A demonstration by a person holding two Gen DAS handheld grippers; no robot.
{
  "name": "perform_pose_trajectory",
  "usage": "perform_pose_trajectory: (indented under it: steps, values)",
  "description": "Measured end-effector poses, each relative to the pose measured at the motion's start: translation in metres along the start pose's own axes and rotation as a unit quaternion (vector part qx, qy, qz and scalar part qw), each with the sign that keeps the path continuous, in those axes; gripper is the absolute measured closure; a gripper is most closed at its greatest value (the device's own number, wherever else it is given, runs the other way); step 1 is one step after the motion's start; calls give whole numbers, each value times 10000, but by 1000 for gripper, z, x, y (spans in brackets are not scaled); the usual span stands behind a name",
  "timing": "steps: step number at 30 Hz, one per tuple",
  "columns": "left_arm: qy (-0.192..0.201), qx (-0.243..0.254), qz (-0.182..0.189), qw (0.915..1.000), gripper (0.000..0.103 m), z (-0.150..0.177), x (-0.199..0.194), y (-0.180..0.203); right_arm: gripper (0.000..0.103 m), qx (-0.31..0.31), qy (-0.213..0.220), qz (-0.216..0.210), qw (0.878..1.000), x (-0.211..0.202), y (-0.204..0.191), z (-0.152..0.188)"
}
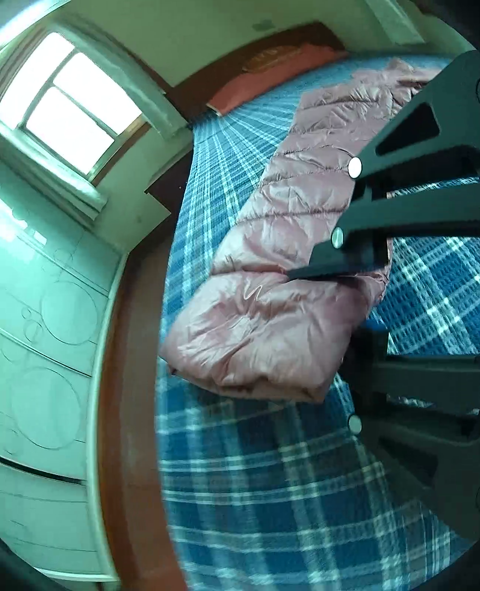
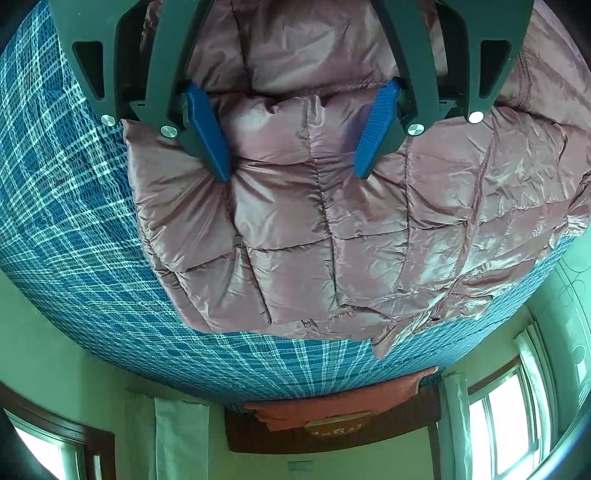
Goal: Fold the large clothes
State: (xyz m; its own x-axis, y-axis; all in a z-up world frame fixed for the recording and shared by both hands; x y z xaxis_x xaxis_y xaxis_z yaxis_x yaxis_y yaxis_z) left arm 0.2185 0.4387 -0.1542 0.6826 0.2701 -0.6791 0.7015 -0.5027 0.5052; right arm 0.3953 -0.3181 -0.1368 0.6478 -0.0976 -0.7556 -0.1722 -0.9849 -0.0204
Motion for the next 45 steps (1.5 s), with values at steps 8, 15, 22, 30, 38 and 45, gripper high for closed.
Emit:
perform_pose_trajectory:
  steps: [8,15,22,30,38,45]
  values:
    - [385,1819,738,9798,91,52,-55,156,34,6,2,-5,10000,0,0,0]
    - [31,3165,1469,9371,91,158,-55,276,34,18,8,-16,10000,0,0,0]
    - [-300,4236,1563,8918,91,279,-55,341,34,36,24,-45,10000,0,1,-2]
    - [-635,4852,1405,8607,90,375,-45,366,34,54,40,-56,10000,0,1,-2]
    - [-613,5069,1484,8469,41,392,-59,371,34,69,26,-59,10000,-1,2,-1]
    - [-484,4874,1642,8562,31,336,-97,336,34,65,117,-22,9999,-21,-9,-11]
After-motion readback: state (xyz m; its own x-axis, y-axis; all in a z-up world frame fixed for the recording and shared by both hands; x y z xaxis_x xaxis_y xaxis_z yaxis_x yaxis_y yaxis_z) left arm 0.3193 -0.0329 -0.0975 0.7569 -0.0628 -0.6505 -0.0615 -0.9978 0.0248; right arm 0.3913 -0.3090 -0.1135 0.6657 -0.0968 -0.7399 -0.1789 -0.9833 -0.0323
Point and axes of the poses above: each gripper's, at about its wrist camera, not at the fingertips, and x roughly the way its jaws point, y to its right, z to its underside, the point moved 4 cm from there along x, roughly the way its jaws point, and after that the axes turned 6 degrees about -x, right-handed, at the moved point
